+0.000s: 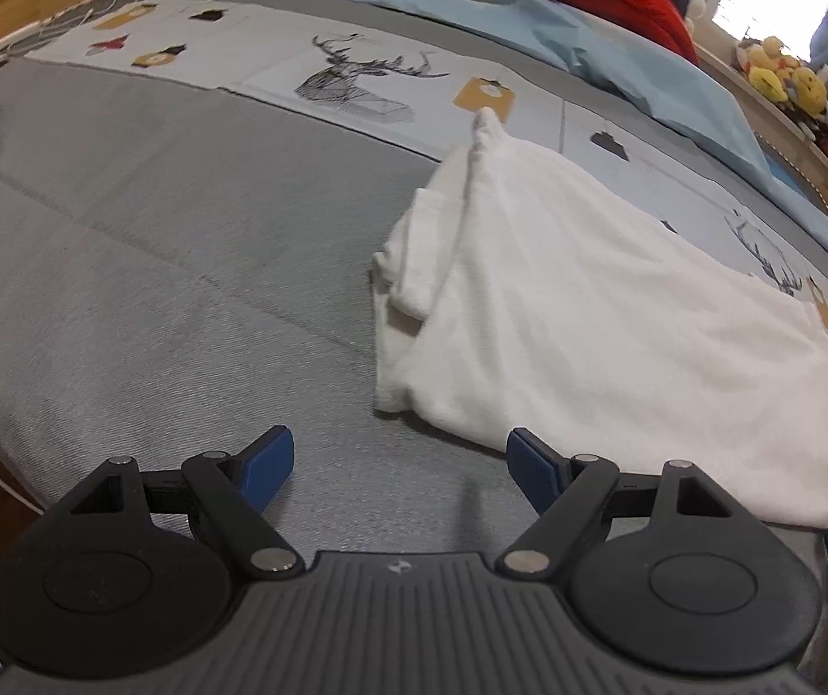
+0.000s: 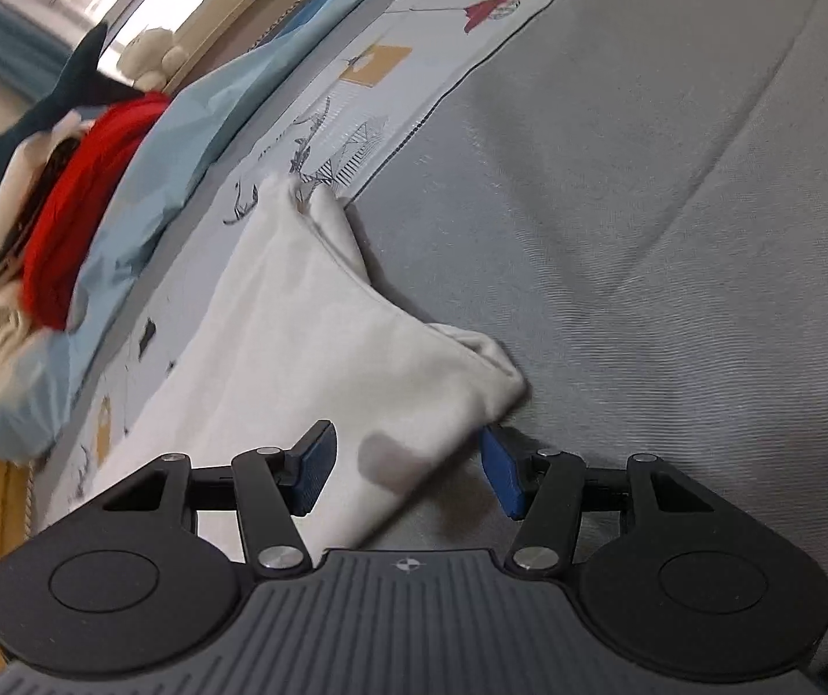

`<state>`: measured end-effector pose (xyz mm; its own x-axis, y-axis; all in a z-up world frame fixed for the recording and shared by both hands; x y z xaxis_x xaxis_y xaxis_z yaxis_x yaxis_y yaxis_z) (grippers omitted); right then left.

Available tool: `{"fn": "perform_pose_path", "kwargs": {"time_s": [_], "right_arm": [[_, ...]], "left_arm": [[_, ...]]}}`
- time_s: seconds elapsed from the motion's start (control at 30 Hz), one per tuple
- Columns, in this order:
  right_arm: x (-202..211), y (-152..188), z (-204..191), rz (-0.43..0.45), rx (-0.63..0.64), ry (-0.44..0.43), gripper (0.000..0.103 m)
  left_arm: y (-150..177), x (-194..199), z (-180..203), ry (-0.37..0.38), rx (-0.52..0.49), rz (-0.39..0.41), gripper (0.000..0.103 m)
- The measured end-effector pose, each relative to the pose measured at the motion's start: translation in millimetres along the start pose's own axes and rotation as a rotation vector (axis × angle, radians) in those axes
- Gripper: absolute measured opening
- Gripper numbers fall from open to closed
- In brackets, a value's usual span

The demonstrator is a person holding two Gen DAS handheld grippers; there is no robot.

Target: Fold small clothes

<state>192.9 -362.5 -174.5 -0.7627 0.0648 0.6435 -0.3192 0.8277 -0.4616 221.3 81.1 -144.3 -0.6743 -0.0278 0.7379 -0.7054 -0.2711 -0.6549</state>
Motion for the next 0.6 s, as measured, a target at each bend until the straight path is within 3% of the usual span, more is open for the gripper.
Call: {"fn": "perform_pose_path", "kwargs": {"time_s": [0.17, 0.3, 0.33, 0.37, 0.4, 0.43, 0.5, 0.6], "right_arm": [[-14, -2, -7, 0.035, -0.060, -0.046, 0.079], [-23, -4, -11, 0.070, -0.087, -0.068, 0.082], [-24, -4, -12, 0.080, -0.083, -0.067, 0.075], [-23, -4, -12, 0.097, -0.077, -0.052, 0.050], [-22, -4, -12, 0.109, -0.066, -0.027, 0.033], [-23, -3, -10, 0.109, -0.055, -0.002, 0.022], [-22, -3, -6, 0.109, -0.086, 0.003, 0.019], [-19, -4, -13, 0.127, -0.035, 0.010, 0.017]], "left_arm": [[-4, 0, -19, -0.021, 0.064, -0.003, 0.085], [-6, 1, -32, -0.024, 0.115, -0.012, 0.085], [-7, 1, -34, -0.025, 0.122, -0.014, 0.085], [-7, 1, -37, -0.027, 0.130, -0.016, 0.085], [-7, 2, -39, -0.028, 0.136, -0.016, 0.085], [-7, 2, -40, -0.031, 0.141, -0.016, 0.085], [-9, 2, -44, -0.042, 0.147, -0.014, 0.085], [-22, -1, -51, -0.076, 0.134, -0.009, 0.085]]}}
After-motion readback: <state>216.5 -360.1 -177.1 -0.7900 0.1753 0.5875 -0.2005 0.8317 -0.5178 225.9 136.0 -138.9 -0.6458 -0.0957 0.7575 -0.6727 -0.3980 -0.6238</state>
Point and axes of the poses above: each gripper's, at about its wrist camera, not at the fingertips, and x roughly against the way its jaws point, z to its right, y to its underside, the point moved 6 cm from there along -x, roughly the way its jaws point, and after that the axes turned 9 degrees about z, right-handed, at the moved point
